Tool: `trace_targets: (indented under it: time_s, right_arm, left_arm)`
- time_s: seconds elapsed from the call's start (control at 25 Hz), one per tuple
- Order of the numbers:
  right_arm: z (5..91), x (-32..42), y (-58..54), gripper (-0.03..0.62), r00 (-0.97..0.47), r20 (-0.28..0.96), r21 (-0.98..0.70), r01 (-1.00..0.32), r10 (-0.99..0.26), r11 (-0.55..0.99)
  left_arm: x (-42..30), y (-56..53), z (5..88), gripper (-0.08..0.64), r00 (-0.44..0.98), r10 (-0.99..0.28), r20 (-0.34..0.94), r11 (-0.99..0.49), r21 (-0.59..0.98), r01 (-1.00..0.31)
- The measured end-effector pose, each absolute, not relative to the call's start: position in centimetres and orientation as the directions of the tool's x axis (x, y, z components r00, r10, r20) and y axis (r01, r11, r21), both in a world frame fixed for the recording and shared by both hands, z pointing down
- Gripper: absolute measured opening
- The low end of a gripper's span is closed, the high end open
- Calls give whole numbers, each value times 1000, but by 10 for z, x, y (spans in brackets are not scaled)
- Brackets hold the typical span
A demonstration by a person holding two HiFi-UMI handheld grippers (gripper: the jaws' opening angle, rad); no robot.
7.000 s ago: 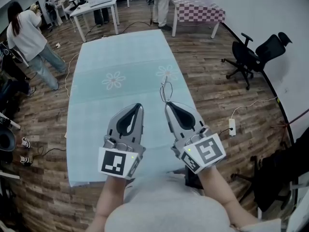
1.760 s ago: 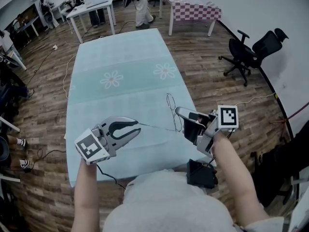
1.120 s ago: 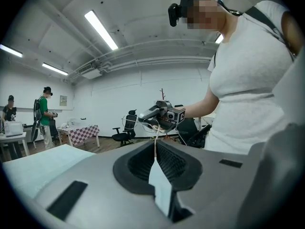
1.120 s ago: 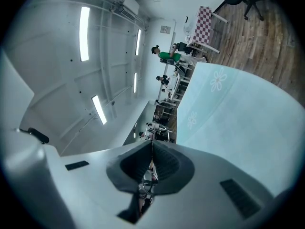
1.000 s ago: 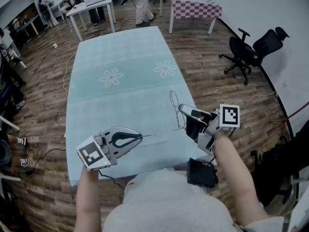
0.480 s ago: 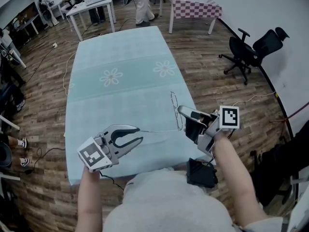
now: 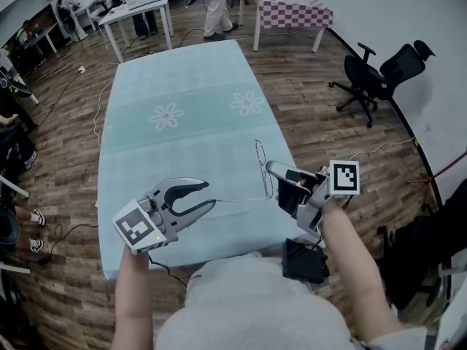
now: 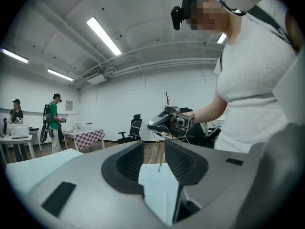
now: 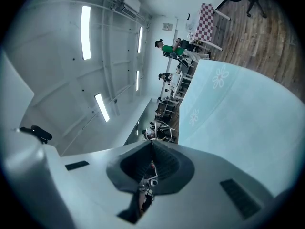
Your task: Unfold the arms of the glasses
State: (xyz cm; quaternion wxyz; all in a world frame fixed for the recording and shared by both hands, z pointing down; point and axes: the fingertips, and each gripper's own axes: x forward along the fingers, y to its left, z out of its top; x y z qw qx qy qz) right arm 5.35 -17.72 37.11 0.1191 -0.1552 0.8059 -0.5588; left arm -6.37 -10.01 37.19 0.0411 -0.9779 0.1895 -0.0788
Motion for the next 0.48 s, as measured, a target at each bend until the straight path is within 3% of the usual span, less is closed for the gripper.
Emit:
trace_targets:
  time_s: [0.24, 0.48]
  right_arm:
    - [372, 55, -174, 11, -923, -16, -939, -118, -385, 322]
    - [371, 49, -172, 11, -932, -24, -936, -106, -362, 335]
  left_arm:
    - [-56, -113, 346, 133, 926, -374, 51, -927, -30, -373]
    - [-47, -127, 348, 133, 928, -358, 106, -933, -14, -359]
